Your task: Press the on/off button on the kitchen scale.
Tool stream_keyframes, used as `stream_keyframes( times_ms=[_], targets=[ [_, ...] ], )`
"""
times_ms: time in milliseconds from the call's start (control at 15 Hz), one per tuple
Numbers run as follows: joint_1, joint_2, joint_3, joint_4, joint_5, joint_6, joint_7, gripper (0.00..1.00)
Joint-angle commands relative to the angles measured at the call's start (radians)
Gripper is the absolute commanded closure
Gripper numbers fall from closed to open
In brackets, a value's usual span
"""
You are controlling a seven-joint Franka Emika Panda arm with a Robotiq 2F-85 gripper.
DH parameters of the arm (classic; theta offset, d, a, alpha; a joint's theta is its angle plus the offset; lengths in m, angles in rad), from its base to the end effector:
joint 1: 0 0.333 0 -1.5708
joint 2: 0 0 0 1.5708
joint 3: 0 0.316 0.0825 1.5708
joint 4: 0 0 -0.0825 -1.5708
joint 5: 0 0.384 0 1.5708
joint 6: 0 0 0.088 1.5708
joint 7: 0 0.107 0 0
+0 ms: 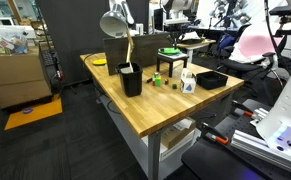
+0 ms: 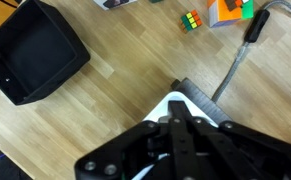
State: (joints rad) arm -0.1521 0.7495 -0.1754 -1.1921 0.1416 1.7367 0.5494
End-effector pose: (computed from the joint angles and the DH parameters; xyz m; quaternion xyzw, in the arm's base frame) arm 0.7031 -0.1902 0.3282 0.9006 -0.4236 -0.0973 0.0040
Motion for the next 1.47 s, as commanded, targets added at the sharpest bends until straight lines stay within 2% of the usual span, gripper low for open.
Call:
stream_keyframes(
  times_ms=[0, 1400],
  targets=[
    [-0.016, 0.036, 0.012, 0.046, 0.015, -0.023, -0.016, 1.00],
    [-0.038, 0.181, 0.011, 0.193, 0.008, -0.077, -0.004, 1.00]
  ],
)
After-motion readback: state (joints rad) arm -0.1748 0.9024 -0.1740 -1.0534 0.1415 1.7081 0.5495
